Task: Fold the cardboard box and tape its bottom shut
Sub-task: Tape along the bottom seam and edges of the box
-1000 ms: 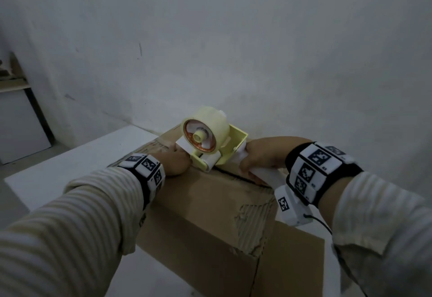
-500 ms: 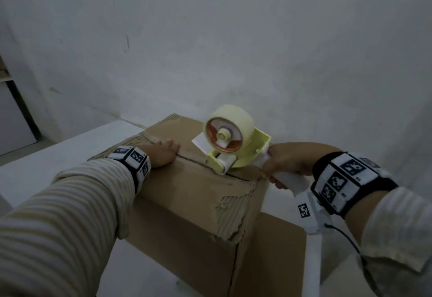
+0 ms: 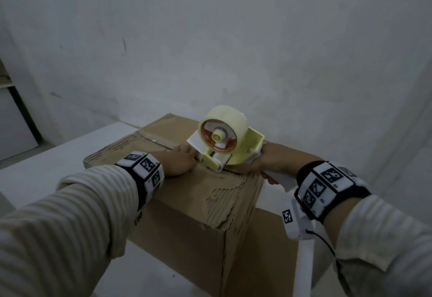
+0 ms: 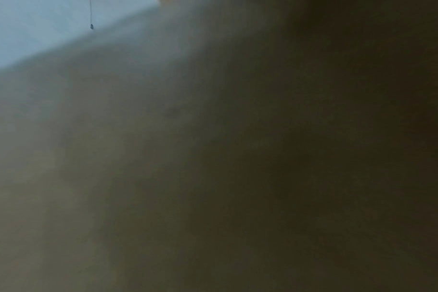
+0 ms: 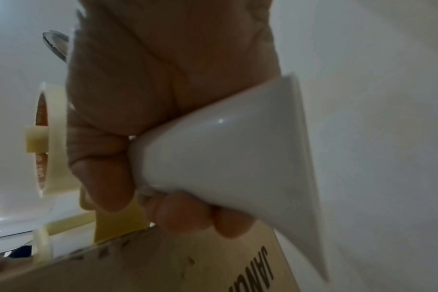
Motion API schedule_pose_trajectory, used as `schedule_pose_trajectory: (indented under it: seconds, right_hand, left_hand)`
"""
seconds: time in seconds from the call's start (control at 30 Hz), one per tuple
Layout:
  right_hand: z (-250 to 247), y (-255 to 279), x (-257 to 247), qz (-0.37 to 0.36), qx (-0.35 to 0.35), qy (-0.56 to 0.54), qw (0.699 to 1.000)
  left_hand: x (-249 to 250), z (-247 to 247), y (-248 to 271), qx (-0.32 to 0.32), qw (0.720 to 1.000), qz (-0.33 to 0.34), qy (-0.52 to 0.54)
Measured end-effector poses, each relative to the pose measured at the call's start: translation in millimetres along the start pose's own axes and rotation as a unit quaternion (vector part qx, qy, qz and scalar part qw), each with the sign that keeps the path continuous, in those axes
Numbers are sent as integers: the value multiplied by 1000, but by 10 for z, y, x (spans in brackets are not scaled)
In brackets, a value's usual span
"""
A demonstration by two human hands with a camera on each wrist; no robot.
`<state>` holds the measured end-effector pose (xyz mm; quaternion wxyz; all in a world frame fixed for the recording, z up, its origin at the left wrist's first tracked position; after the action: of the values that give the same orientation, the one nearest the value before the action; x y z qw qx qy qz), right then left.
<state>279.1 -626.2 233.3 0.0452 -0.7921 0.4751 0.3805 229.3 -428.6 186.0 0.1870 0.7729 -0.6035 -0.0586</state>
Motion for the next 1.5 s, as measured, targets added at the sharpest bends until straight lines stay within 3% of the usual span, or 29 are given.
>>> schedule_pose_trajectory:
  seconds: [0.13,0.7,0.9,1.0,1.3,1.5]
  right_hand:
    - [14,-15,48,13,16,-16,1000]
    - [-322,480,399,45,80,21,996]
    - [-328,498,410,42,93,19,995]
    - [-322,510,411,43,95,17,994]
    - [-229,501,350,21,97,-21,995]
    - [-181,533,332,11,94,-47,994]
  left_hand:
    - [216,101,66,-19,998,4,-55]
    - [336,39,202,-15,1000,-14,4]
    - [814,243,281,-39,997,58,-41]
    - [975,342,311,-31,996,62,-65]
    - [810,217,194,33,997,22,-73]
    - [665,248,169,10,998,31,-61]
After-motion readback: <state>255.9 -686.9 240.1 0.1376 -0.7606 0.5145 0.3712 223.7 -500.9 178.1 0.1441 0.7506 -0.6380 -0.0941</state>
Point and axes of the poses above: each hand's wrist, its own y-axis away from the middle knuckle, its own z-axis out of the palm, x = y × z, the point moved 10 cm from there along -y, towards the middle knuckle
